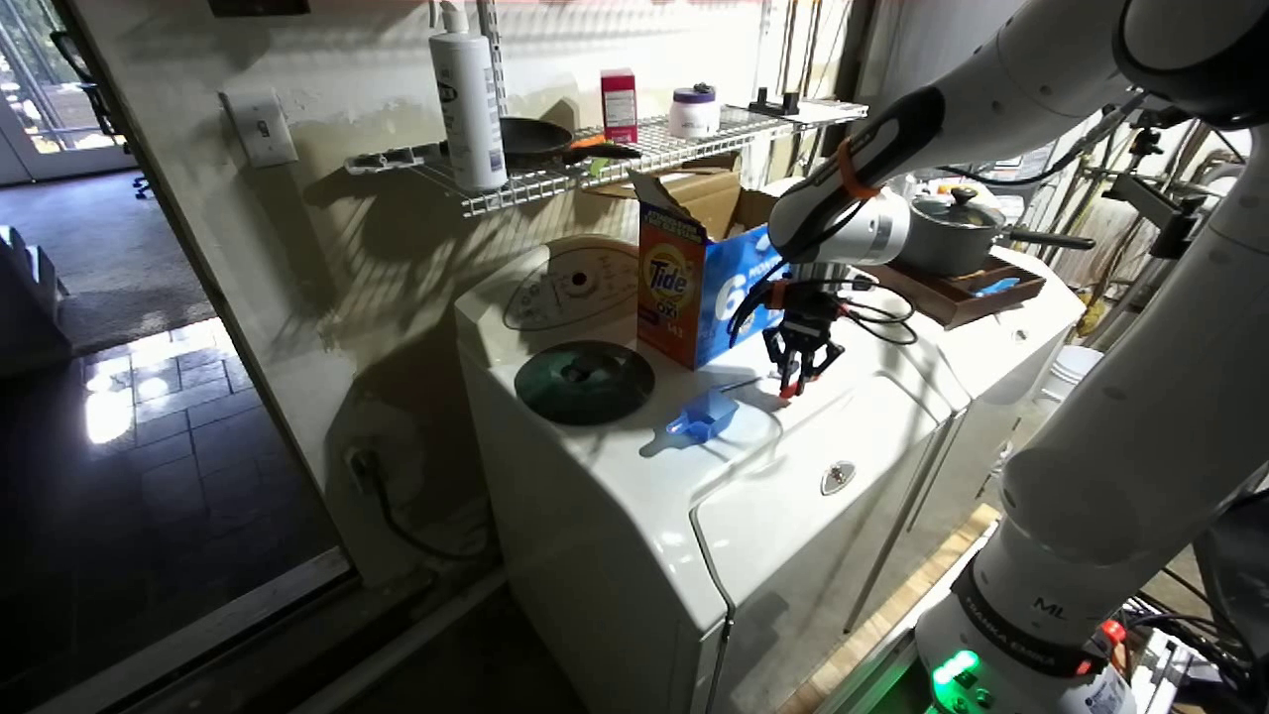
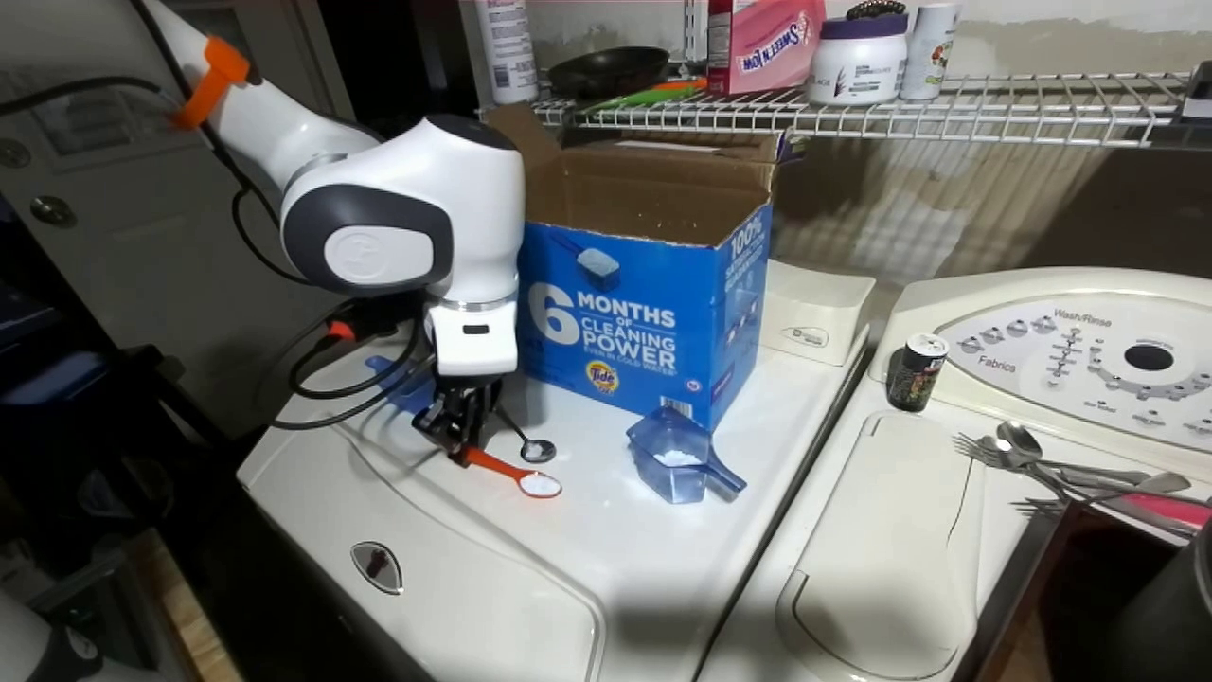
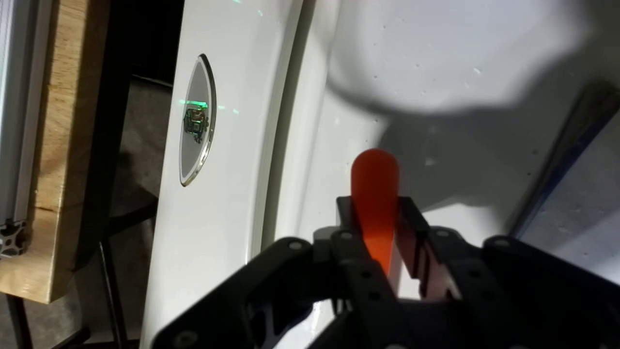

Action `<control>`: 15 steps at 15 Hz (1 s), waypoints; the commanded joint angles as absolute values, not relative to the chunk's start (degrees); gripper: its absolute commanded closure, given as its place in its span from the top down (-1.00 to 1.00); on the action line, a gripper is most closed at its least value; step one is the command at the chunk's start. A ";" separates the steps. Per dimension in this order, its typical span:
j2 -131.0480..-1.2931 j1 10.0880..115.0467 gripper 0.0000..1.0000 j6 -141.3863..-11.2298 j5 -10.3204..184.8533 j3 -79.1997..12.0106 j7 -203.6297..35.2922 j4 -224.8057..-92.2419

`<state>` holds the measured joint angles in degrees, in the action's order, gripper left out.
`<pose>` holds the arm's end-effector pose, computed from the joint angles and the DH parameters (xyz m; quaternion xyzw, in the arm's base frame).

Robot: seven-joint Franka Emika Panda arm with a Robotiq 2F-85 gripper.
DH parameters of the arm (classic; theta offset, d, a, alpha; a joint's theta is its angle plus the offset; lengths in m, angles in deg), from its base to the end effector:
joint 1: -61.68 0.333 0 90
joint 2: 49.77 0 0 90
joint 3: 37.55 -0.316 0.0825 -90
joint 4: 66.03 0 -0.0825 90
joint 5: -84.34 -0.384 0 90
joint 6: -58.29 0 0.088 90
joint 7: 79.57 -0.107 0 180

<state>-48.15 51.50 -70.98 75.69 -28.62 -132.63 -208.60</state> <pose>0.4212 -0.1414 0.2824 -0.7702 0.6272 0.1135 0.0233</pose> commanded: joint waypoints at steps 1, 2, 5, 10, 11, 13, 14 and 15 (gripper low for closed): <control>-48.98 52.16 -0.88 -72.75 76.28 -29.09 -134.70 -208.97; -49.28 52.26 -0.88 -72.81 76.40 -29.12 -134.87 -208.85; -50.32 52.62 -0.88 -72.93 76.48 -29.09 -135.19 -208.47; -51.06 52.90 -0.87 -72.96 76.53 -28.96 -135.50 -208.04; -51.21 52.90 -0.77 -73.12 76.58 -28.92 -135.57 -207.94; -51.49 52.92 0.00 -73.21 76.42 -28.88 -135.62 -207.73; -51.62 52.91 0.10 -73.33 76.29 -28.85 -135.55 -207.62; -51.68 52.93 0.26 -73.47 76.42 -28.83 -135.64 -207.55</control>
<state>-50.60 52.48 -72.21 75.69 -28.69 -133.89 -208.32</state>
